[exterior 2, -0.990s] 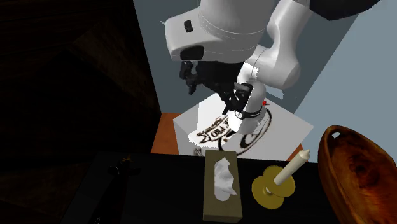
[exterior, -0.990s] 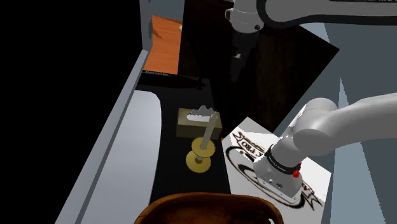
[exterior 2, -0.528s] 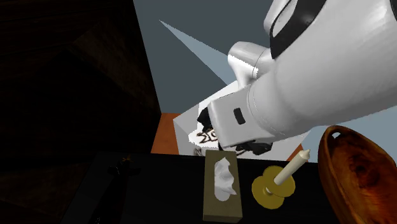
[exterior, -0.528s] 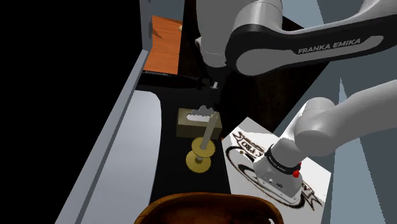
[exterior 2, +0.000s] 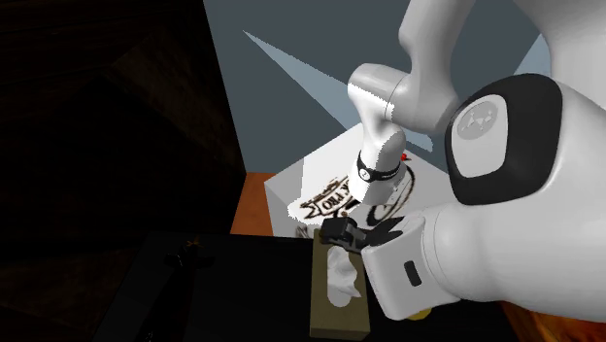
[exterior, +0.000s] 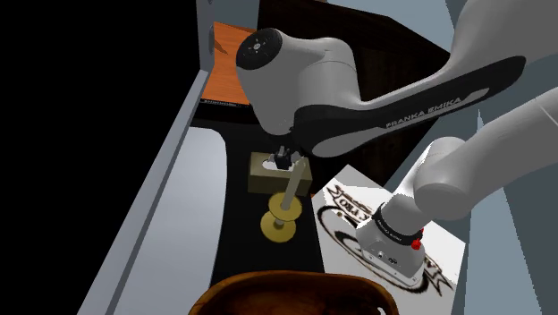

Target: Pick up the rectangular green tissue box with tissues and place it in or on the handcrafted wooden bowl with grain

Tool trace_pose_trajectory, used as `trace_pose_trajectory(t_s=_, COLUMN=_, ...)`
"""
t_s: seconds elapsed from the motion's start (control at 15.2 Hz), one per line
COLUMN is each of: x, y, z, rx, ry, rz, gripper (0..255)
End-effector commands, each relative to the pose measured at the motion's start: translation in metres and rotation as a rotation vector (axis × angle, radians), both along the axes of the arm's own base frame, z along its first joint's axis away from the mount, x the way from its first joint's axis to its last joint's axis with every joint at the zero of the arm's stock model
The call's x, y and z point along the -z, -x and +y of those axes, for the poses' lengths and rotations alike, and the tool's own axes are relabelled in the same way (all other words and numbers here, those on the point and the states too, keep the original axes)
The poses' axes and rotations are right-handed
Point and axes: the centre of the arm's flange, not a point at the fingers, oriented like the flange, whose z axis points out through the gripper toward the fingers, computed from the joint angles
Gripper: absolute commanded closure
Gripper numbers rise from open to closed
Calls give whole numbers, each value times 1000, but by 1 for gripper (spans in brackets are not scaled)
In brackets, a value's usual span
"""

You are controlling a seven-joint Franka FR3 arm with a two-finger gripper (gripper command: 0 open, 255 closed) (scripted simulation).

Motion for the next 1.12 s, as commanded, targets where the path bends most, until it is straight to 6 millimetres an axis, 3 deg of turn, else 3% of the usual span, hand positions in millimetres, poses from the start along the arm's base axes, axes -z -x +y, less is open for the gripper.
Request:
trace_pose_trajectory(t_s=0.0, x=19, y=5, z=-7, rx=-6, ry=18, rz=23, gripper=0)
trace_pose_trajectory(t_s=0.26, x=35, y=5, z=-17, rx=-6, ry=18, rz=23, gripper=0)
trace_pose_trajectory(t_s=0.73, x=35, y=5, z=-17, rx=-6, ry=18, rz=23, gripper=0)
trace_pose_trajectory(t_s=0.79, x=36, y=5, z=-16, rx=-6, ry=18, rz=23, gripper=255)
trace_pose_trajectory(t_s=1.06, x=38, y=6, z=-16, rx=-6, ry=18, rz=23, gripper=255)
